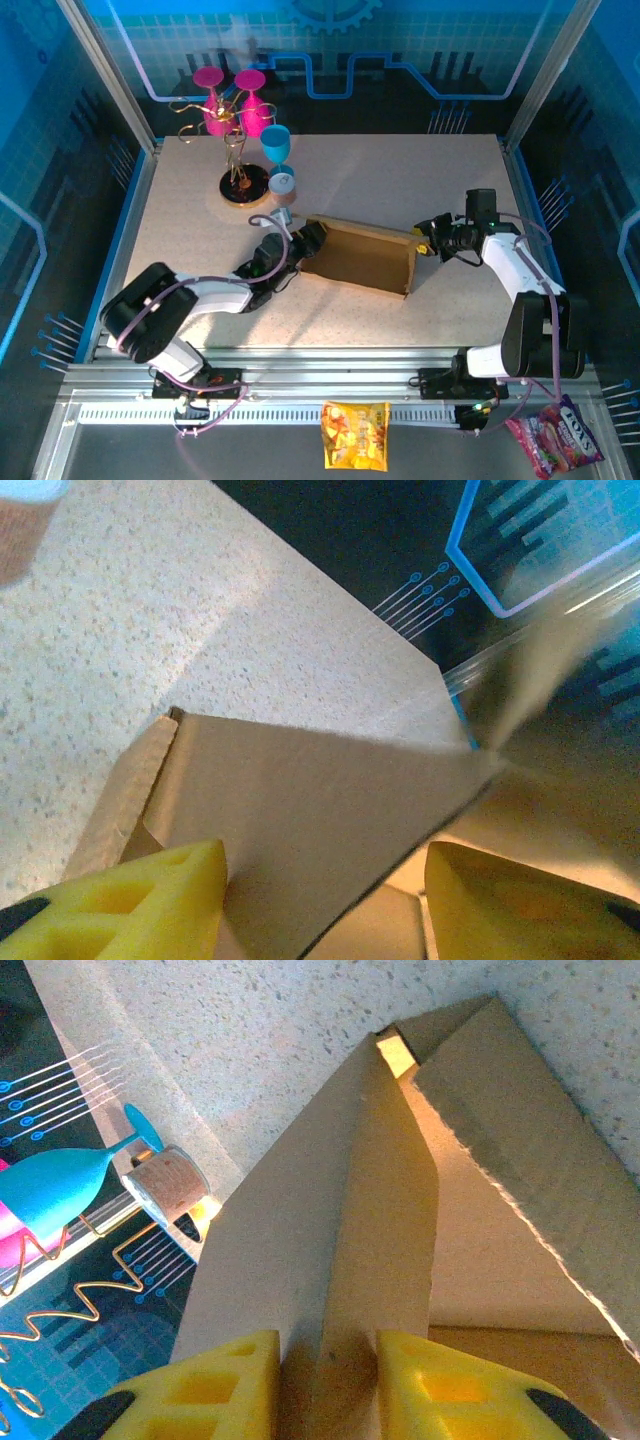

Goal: Fold the paper box

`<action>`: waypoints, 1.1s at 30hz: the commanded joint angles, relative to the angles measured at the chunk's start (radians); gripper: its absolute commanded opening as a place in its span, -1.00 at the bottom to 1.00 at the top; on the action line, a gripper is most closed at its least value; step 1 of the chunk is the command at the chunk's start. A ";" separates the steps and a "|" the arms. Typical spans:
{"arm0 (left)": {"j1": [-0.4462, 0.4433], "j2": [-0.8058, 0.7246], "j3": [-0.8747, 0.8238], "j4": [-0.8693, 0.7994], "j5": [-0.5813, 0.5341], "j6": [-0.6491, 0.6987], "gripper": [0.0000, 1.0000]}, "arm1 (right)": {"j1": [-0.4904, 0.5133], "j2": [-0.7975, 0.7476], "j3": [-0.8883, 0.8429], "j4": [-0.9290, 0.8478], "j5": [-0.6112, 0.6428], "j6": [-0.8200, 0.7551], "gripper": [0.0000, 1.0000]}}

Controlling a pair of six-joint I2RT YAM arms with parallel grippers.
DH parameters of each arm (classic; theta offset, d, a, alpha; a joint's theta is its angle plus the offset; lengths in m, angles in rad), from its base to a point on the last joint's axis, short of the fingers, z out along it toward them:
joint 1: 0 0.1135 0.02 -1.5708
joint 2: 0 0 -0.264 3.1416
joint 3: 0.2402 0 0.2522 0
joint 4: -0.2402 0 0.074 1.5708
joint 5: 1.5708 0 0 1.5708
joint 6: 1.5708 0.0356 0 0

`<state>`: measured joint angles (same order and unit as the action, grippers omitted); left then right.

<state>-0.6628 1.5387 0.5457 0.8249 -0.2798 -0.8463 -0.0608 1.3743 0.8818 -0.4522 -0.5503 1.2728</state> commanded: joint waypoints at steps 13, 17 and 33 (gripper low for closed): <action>0.020 -0.325 -0.038 -0.440 0.212 -0.268 0.13 | 0.039 0.051 0.045 -0.016 0.070 -0.093 -0.45; 0.019 -0.396 -0.027 -0.579 0.280 -0.330 0.08 | 0.041 0.061 0.055 -0.009 0.076 -0.100 -0.45; 0.290 -0.552 0.354 -1.294 0.426 -0.398 0.00 | 0.044 0.138 0.127 -0.048 0.103 -0.221 -0.46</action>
<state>-0.4496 0.9058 0.8291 -0.2897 0.0097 -1.2377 -0.0326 1.4921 0.9779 -0.4625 -0.4706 1.0973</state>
